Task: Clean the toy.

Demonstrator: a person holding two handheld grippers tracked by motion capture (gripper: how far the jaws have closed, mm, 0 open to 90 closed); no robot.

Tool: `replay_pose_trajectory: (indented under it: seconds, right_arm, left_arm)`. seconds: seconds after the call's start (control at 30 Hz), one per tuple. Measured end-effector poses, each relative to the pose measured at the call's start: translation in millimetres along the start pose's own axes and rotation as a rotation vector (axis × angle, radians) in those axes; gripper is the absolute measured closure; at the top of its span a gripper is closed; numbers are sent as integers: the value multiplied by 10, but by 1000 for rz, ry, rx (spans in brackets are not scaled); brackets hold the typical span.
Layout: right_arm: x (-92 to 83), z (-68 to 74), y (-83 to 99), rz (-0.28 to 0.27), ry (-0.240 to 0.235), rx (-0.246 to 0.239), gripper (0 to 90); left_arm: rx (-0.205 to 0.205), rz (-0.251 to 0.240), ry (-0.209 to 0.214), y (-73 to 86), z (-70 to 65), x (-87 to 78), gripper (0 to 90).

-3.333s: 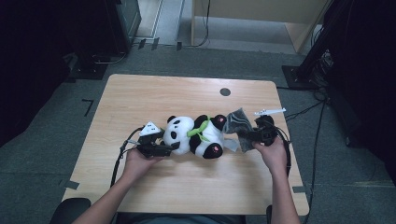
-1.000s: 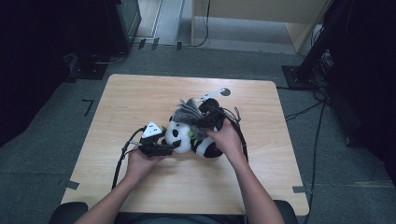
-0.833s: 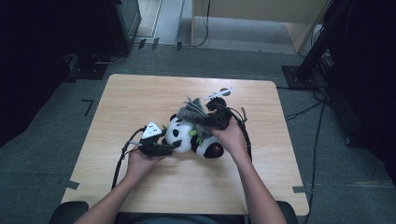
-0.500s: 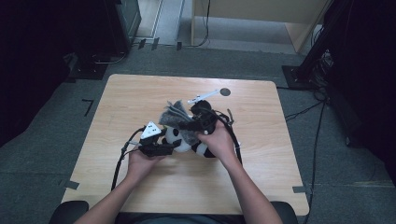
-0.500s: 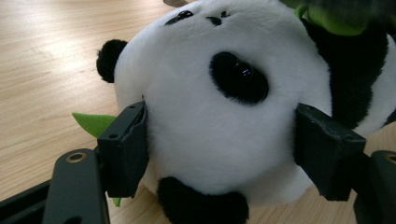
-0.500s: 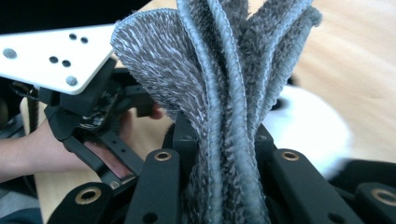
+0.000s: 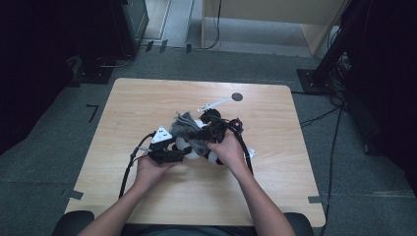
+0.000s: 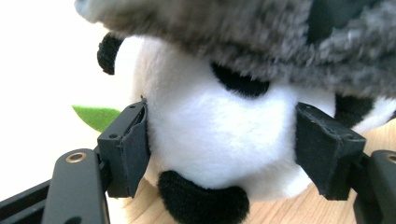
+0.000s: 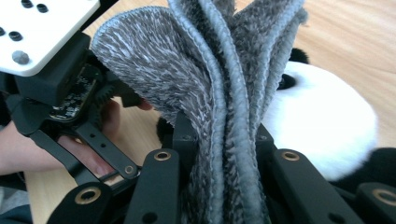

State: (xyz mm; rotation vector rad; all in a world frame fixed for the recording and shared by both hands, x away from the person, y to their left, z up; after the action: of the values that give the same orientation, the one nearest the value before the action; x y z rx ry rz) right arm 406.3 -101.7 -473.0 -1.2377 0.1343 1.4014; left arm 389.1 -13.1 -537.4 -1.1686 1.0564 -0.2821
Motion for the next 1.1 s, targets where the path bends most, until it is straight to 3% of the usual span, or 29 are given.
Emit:
replay_pose_trajectory:
  seconds: [0.43, 0.63, 0.87, 1.0, 1.1]
  right_arm:
    - [-291, -211, -24, -51, 21, 35, 714]
    - [-539, -362, -51, -114, 55, 73, 718]
    - [-685, -524, 9, -148, 53, 122, 718]
    - [-791, -483, 7, -170, 38, 130, 722]
    - [-818, -348, -35, -187, 19, 106, 725]
  left_arm:
    - [-19, -5, 22, -22, 25, 29, 256]
    - [-23, -10, 30, -32, 34, 38, 255]
    - [-23, -14, 36, -38, 36, 37, 254]
    - [-10, -18, 31, -42, 28, 40, 253]
    - [-3, -19, 28, -44, 25, 44, 253]
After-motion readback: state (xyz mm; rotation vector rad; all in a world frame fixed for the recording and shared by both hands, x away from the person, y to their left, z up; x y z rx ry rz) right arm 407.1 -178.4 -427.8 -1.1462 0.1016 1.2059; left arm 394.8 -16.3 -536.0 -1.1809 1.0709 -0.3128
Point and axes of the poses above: each handheld gripper's, and its own axes: x roughly forward along the jaws, y roughly out of its underside, z roughly to its left, the point moved 9 cm from there along x, roughly forward along the jaws, and after that the axes turned 10 degrees about x, right-handed, at the moved point
